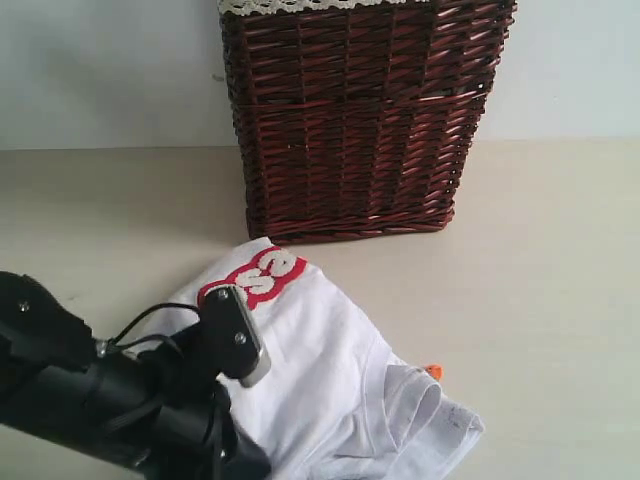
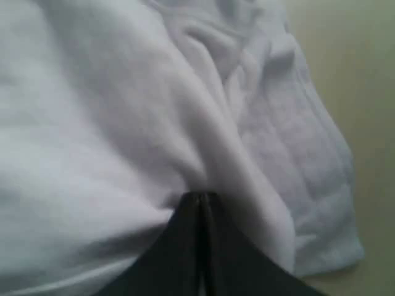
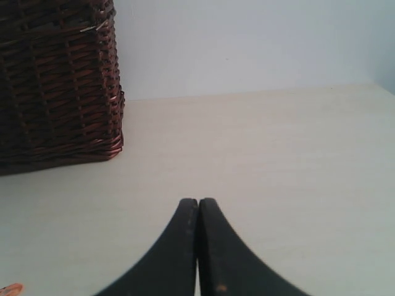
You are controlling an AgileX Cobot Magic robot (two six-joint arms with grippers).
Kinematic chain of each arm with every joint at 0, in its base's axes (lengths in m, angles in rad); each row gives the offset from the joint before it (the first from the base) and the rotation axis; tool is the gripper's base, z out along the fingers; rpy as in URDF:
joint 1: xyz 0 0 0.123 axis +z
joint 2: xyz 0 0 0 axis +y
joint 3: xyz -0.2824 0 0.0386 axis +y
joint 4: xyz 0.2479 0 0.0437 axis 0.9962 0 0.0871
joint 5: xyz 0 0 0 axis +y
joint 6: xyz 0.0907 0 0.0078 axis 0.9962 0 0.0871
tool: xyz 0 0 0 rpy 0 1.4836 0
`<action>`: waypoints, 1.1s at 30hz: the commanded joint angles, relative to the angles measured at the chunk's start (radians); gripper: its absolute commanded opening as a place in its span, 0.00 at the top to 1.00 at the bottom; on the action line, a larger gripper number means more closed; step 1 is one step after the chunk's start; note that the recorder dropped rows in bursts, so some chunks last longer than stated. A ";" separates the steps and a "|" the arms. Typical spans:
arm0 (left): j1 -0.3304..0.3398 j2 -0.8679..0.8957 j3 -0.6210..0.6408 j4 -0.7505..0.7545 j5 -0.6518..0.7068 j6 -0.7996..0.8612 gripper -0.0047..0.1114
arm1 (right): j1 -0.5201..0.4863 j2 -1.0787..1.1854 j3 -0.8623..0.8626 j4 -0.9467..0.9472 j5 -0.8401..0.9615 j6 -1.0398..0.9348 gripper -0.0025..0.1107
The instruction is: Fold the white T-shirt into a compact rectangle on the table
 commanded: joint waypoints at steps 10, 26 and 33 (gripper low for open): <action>0.024 -0.104 -0.112 -0.103 -0.135 0.090 0.96 | 0.000 -0.007 0.005 0.000 -0.008 -0.004 0.98; 0.023 0.073 -0.068 -0.006 0.218 0.240 0.96 | 0.000 -0.007 0.005 0.000 -0.008 -0.004 0.98; 0.023 0.021 -0.127 -0.124 0.015 0.300 0.96 | 0.000 -0.007 0.005 0.000 -0.008 -0.004 0.98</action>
